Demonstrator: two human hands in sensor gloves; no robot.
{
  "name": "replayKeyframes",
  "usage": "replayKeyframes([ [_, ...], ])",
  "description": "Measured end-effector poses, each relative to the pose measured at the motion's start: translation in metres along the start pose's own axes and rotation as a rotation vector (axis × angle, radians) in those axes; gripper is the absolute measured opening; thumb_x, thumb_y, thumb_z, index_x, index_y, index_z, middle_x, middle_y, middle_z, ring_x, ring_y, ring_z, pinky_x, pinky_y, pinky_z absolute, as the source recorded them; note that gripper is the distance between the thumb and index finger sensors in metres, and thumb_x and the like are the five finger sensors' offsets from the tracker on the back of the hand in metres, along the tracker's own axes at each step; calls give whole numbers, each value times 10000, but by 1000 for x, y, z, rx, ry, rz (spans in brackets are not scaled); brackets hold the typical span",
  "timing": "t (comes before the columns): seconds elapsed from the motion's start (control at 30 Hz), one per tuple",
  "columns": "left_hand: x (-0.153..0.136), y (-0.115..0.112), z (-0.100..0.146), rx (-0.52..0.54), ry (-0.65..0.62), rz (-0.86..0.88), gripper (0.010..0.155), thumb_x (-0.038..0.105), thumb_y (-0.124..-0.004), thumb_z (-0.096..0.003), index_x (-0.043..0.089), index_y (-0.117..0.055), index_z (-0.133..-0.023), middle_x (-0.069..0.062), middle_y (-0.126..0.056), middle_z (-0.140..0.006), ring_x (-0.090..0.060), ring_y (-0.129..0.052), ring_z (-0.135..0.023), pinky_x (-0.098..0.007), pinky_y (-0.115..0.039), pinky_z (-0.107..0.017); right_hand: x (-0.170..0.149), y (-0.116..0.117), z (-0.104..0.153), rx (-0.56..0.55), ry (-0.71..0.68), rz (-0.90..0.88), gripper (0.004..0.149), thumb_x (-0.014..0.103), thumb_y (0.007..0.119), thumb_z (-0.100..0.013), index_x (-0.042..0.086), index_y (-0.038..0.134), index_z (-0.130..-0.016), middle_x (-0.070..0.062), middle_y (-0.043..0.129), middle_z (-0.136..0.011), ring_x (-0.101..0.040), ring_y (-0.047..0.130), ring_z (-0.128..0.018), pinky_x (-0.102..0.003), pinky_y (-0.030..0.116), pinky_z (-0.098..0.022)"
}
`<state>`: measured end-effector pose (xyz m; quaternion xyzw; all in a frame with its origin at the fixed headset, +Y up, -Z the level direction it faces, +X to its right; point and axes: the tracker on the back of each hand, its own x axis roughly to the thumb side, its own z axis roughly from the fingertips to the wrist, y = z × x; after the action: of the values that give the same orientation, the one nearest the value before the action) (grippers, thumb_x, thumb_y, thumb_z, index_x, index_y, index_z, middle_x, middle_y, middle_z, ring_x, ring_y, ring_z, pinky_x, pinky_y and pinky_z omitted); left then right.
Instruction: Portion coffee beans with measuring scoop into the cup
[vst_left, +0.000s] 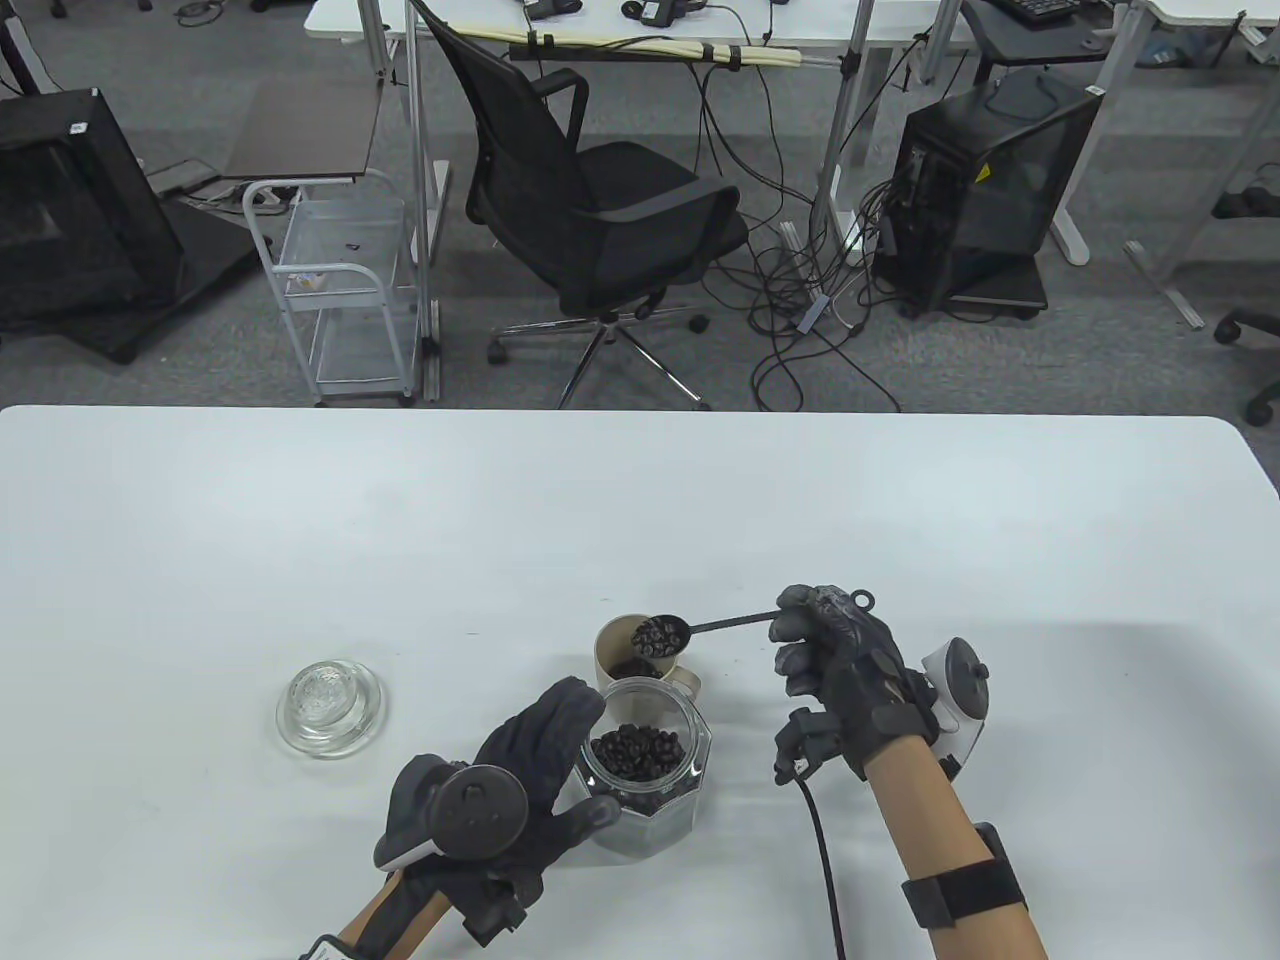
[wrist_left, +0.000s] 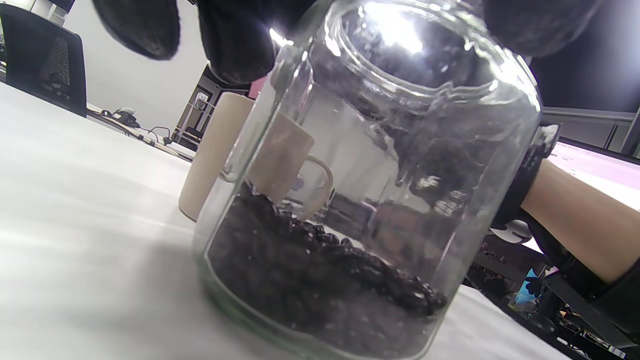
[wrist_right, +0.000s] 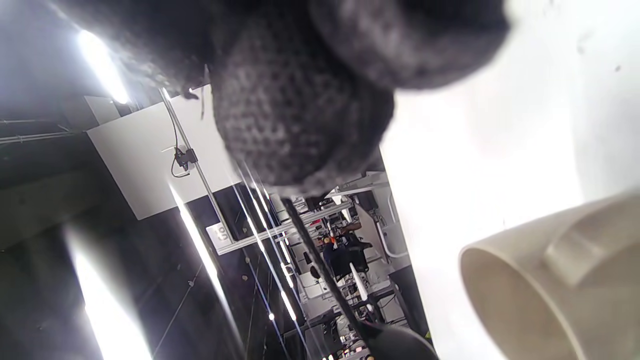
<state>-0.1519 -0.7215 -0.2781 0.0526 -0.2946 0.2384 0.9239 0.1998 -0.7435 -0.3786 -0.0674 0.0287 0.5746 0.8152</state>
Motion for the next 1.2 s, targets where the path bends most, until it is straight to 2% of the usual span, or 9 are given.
replayKeyframes([
  [0.17,0,0,0,-1,0,0,919,743,-557,-514,232,-131,-1148,-124,-265,-1251,-361,-619,-1107,-635,-579,-769,-6,2,-4,15,-28,70,478,480,768,-559,110,888,-838,-139,1042,-549,-152,1051,-301,-244,878,-179],
  [0.37,0,0,0,0,-1,-1,919,743,-557,-514,233,-132,-1148,-124,-266,-1251,-361,-620,-1106,-634,-580,-768,1,14,-4,84,-163,252,479,479,781,-536,152,879,-872,-155,1023,-611,-193,1039,-369,-282,870,-229],
  [0.47,0,0,0,-1,0,-2,918,743,-557,-515,232,-131,-1149,-123,-265,-1251,-361,-621,-1106,-634,-579,-768,13,28,-1,184,-340,403,472,451,817,-510,158,900,-870,-186,1011,-645,-241,1029,-406,-336,856,-263],
  [0.57,0,0,0,-1,0,-2,919,743,-556,-514,231,-132,-1148,-125,-264,-1251,-359,-621,-1106,-634,-580,-768,27,46,8,309,-555,651,472,455,820,-501,184,896,-880,-168,1015,-664,-242,1029,-425,-342,854,-277],
  [0.63,0,0,0,-1,0,-2,918,743,-556,-515,232,-131,-1149,-126,-264,-1251,-361,-621,-1106,-634,-579,-769,32,55,15,349,-648,763,471,454,826,-492,193,901,-877,-165,1020,-668,-244,1031,-430,-348,855,-281],
  [0.73,0,0,0,-1,0,-2,919,743,-557,-514,232,-131,-1148,-126,-265,-1251,-362,-621,-1106,-635,-580,-768,35,64,23,352,-717,838,470,451,830,-487,195,905,-874,-164,1023,-665,-246,1033,-427,-351,855,-280],
  [1.0,0,0,0,0,0,-2,919,742,-558,-514,232,-132,-1148,-124,-267,-1251,-361,-623,-1105,-635,-580,-767,34,62,22,332,-696,756,471,447,826,-495,174,903,-870,-173,1023,-654,-245,1035,-408,-347,857,-269],
  [1.2,0,0,0,0,0,-2,919,742,-557,-515,230,-131,-1148,-126,-265,-1250,-361,-622,-1105,-635,-580,-768,39,43,19,173,-684,501,467,462,814,-504,167,904,-854,-155,1030,-623,-214,1038,-381,-320,863,-250],
])
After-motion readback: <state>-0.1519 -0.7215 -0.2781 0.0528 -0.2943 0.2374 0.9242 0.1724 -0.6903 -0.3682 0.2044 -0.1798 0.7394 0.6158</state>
